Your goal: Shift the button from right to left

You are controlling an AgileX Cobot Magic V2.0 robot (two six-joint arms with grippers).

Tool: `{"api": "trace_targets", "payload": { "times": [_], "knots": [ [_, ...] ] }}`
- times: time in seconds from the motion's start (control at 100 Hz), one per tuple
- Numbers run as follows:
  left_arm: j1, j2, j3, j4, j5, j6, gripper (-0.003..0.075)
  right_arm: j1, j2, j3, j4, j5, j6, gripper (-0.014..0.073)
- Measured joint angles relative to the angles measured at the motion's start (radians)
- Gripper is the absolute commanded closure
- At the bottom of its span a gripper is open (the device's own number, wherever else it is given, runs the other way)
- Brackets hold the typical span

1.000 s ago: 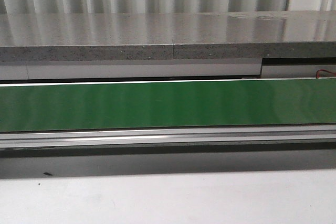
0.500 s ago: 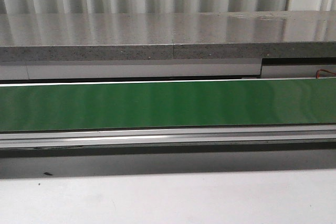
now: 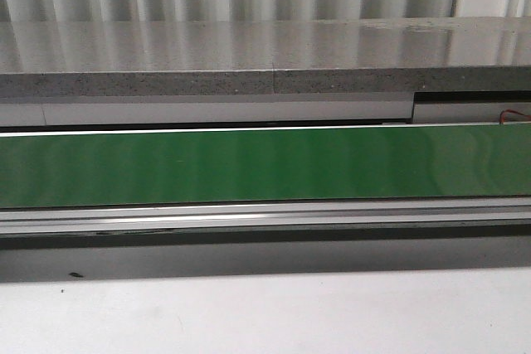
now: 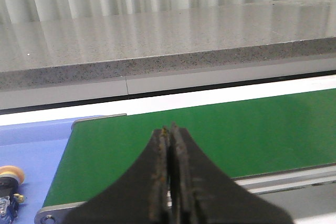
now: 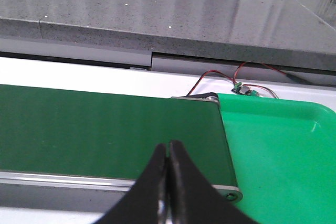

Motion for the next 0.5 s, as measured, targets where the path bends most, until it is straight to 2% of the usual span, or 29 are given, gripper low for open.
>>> {"api": "trace_targets", "payload": {
  "times": [0.19,0.32,0.5],
  "knots": [
    [0.000,0.000,0.000,0.000,0.000,0.000,0.0741,0.000,-0.015,0.018,-0.002,-0.038,0.000,0.0660],
    [0.000,0.000,0.000,0.000,0.000,0.000,0.0741,-0.004,-0.060,0.104,-0.021,-0.164,0.012,0.0660],
    [0.000,0.000,0.000,0.000,0.000,0.000,0.0741,-0.004,-0.171,0.274,-0.116,-0.313,0.125,0.0660]
  ]
}}
